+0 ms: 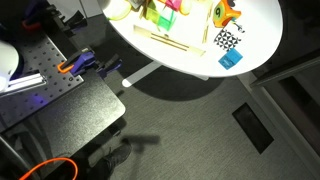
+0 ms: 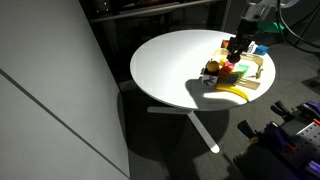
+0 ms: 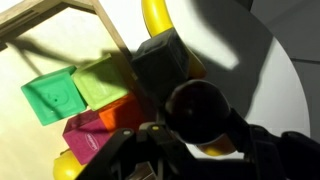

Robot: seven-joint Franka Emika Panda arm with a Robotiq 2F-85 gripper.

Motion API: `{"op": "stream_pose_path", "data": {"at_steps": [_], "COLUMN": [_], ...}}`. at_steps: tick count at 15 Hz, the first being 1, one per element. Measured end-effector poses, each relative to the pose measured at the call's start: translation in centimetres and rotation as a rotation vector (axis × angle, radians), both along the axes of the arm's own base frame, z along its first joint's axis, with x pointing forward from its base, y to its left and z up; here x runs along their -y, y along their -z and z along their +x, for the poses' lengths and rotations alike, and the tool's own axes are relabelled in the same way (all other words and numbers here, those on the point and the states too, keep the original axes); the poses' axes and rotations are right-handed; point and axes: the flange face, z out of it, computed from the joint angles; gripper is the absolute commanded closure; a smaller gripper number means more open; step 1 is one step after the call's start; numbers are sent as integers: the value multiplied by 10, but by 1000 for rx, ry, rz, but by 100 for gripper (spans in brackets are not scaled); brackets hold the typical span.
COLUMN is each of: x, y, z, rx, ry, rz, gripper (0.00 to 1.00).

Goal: Shift three objects from the tray to the table

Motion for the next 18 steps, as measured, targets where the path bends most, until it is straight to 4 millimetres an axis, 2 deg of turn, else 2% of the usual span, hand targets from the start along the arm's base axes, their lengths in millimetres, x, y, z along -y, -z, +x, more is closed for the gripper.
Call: {"op": "stream_pose_path", "data": {"at_steps": [1,2,11,12,15,18], "x": [0,1,0,0,-2,-14], "y": [0,-1,2,2,4,7], "z": [-1,-2,-3,-3,-3,-3], "rx": [-9,-16,-24,-24,-26,-33], "ry": [-3,-3,-4,-4,-8,-31], "rz": [4,7,7,7,7,8], "gripper": [64,39,39,64,64,64]}}
